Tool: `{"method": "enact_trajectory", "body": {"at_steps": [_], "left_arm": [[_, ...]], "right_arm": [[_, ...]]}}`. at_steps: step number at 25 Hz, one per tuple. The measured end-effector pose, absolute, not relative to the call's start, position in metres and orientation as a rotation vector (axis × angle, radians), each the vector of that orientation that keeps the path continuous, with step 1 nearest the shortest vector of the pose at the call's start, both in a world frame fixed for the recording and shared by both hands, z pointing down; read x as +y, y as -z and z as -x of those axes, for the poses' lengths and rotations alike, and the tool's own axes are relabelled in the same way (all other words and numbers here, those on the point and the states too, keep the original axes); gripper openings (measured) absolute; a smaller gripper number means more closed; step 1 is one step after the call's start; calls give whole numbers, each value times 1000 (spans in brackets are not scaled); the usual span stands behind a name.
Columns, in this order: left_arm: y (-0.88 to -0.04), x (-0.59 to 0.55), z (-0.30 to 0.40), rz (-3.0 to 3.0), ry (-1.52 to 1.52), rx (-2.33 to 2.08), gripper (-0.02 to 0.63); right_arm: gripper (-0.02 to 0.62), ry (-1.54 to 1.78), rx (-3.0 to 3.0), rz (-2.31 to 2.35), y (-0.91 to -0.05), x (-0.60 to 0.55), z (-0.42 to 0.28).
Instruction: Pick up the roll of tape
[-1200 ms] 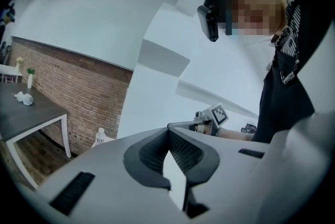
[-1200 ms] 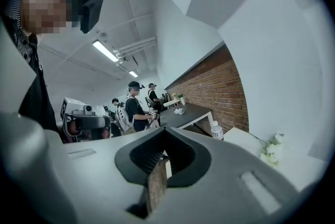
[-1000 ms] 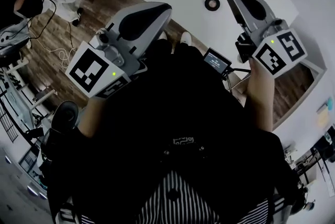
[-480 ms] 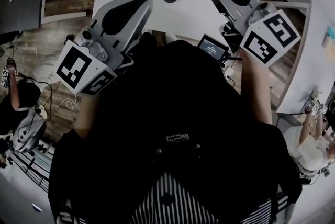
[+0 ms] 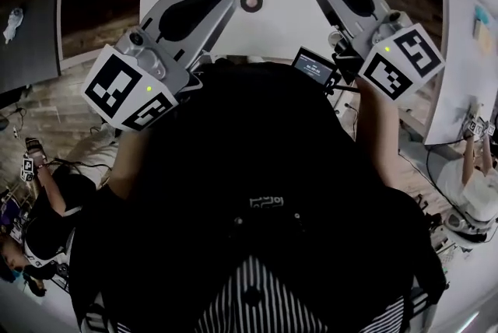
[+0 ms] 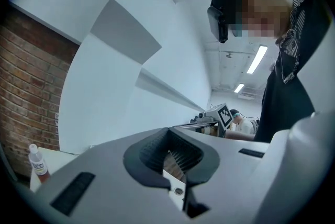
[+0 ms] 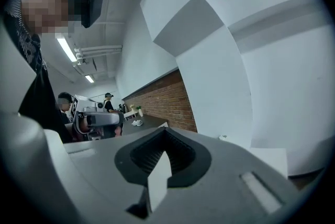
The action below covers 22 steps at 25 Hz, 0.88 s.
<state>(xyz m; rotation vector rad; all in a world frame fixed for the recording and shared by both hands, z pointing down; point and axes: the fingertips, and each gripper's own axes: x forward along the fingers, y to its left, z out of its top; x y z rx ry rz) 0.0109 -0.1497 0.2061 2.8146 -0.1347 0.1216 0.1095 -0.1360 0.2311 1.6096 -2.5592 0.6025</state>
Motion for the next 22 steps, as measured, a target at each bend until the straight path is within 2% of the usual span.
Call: {"method": "enact_trajectory", "body": {"at_steps": [22], "left_arm": [[-249,-171,-7,-2729,-205,82,6]], "right_arm": [[5,-747,-2316,-1746,-267,-153,-104]]}}
